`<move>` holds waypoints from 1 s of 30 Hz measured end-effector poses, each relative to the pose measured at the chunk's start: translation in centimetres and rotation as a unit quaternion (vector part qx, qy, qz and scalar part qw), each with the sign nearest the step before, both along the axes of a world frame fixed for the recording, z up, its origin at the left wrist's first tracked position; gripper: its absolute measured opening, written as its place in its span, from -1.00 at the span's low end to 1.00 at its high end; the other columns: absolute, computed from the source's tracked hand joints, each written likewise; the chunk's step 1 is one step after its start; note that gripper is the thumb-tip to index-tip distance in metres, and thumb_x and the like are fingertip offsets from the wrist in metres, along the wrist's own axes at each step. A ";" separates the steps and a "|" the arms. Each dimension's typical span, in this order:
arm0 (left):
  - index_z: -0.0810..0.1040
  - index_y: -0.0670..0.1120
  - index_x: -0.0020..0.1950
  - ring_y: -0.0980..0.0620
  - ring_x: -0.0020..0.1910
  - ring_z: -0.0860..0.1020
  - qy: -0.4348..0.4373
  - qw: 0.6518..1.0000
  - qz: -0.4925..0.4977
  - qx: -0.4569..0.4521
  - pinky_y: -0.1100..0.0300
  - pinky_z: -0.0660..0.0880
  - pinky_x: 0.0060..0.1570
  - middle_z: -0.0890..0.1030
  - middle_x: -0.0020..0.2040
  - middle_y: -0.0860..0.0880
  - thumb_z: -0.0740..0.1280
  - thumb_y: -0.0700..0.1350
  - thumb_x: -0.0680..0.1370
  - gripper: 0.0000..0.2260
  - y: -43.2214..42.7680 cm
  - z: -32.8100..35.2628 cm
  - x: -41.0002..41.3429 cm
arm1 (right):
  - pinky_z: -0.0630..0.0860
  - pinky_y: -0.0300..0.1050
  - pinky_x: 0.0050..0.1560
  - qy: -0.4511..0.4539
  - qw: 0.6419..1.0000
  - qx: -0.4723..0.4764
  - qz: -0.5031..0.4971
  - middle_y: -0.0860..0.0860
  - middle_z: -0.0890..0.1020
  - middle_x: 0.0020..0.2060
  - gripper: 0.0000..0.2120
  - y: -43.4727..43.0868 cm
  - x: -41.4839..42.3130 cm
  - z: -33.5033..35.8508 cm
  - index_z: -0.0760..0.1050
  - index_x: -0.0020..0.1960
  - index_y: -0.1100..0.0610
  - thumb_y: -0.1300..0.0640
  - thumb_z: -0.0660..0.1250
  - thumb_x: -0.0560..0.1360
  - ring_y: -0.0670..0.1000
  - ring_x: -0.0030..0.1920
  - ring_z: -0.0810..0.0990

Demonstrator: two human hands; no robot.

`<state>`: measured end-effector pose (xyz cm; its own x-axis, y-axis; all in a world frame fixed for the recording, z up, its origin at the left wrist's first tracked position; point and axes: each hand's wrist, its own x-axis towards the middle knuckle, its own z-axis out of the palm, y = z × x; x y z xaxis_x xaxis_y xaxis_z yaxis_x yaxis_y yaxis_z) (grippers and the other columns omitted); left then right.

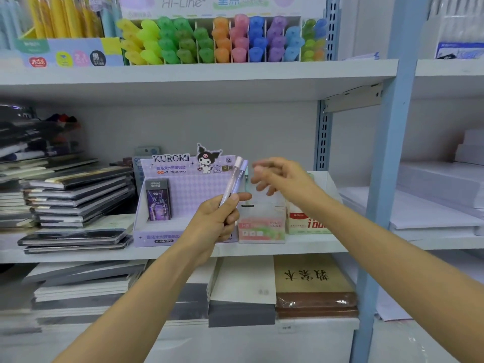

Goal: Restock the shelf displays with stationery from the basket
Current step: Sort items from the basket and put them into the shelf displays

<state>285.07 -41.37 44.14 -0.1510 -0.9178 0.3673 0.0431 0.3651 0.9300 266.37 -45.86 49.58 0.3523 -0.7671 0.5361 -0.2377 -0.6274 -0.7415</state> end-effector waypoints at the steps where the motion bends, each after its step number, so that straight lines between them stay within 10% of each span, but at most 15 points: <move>1: 0.59 -0.03 0.20 0.15 -0.52 0.19 -0.007 1.000 -0.003 -0.003 0.37 0.19 -0.57 0.32 -0.41 0.08 0.21 0.01 0.64 -0.75 0.0 0.0 0.0 | 0.57 -0.24 -0.16 -0.059 0.998 0.031 0.019 0.03 0.70 -0.10 -0.75 0.2 0.1 0.5 0.53 0.18 0.14 0.06 0.34 0.55 -0.07 -0.18 0.66; 22: 0.61 -0.07 0.16 0.15 -0.55 0.11 0.020 0.999 0.013 0.035 0.36 0.12 -0.62 0.19 -0.43 0.08 0.22 0.03 0.64 -0.74 -0.2 0.2 0.4 | 0.60 -0.25 -0.03 -0.235 0.957 0.130 0.108 0.09 0.70 -0.09 -0.79 -1.3 -2.1 2.0 0.56 0.15 0.23 0.33 0.31 0.53 0.01 -0.02 0.68; 30: 0.52 -0.01 -0.06 0.13 -0.53 0.18 0.048 0.997 0.057 0.012 0.33 0.15 -0.59 0.32 -0.39 0.07 0.18 -0.05 0.65 -0.84 -1.0 0.3 0.4 | 0.60 -0.23 -0.02 -0.130 0.991 0.006 -0.013 0.18 0.65 0.01 -0.74 -3.5 -3.5 3.7 0.55 0.21 0.20 0.35 0.31 0.54 0.03 -0.02 0.69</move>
